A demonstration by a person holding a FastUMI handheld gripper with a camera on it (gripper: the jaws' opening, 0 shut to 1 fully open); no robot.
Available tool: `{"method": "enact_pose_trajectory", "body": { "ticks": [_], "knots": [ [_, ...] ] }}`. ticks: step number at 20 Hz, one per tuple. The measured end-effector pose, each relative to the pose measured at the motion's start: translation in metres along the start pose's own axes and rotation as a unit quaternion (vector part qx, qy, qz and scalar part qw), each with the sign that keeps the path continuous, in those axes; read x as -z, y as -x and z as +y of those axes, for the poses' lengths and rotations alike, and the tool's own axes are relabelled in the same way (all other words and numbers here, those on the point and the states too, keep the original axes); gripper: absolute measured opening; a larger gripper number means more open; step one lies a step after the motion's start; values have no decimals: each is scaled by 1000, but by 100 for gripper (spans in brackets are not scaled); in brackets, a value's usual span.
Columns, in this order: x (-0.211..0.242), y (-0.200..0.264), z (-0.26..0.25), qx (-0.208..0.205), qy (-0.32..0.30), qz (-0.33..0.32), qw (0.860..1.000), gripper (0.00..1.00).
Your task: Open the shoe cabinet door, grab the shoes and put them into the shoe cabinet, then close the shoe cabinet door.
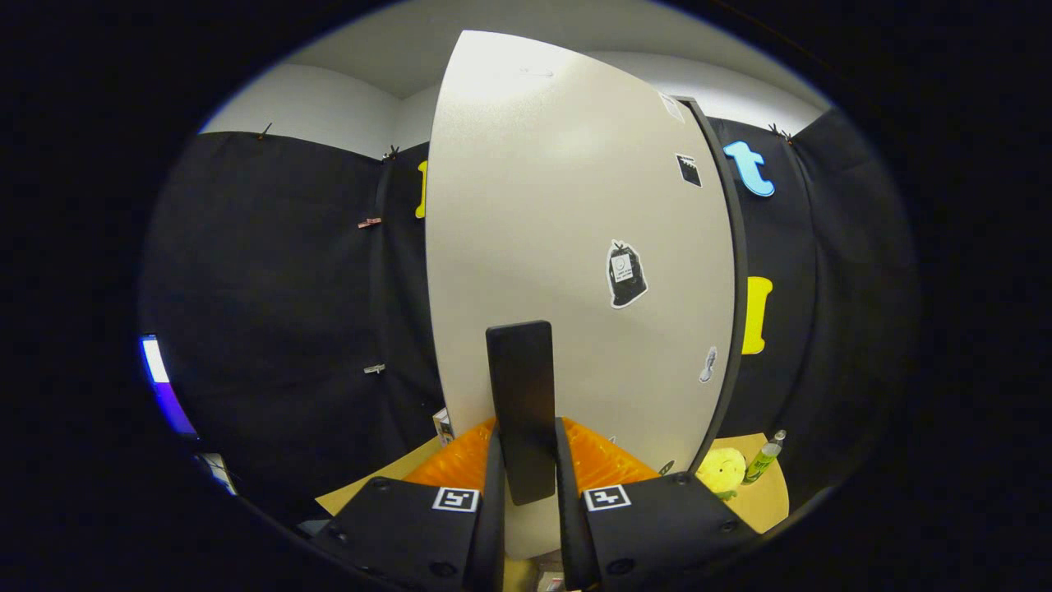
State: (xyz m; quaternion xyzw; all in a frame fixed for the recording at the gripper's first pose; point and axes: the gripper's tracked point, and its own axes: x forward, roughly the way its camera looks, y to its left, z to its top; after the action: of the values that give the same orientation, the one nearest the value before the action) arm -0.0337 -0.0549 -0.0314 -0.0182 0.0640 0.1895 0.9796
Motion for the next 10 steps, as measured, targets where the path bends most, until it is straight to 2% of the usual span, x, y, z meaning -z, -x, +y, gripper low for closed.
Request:
{"method": "enact_pose_trajectory", "body": {
  "ticks": [3, 10],
  "knots": [
    [-2, 20, -17, 3, -1, 0, 1000, 31],
    [-2, 64, -49, 45, -24, 0, 999, 31]
  ]
}}
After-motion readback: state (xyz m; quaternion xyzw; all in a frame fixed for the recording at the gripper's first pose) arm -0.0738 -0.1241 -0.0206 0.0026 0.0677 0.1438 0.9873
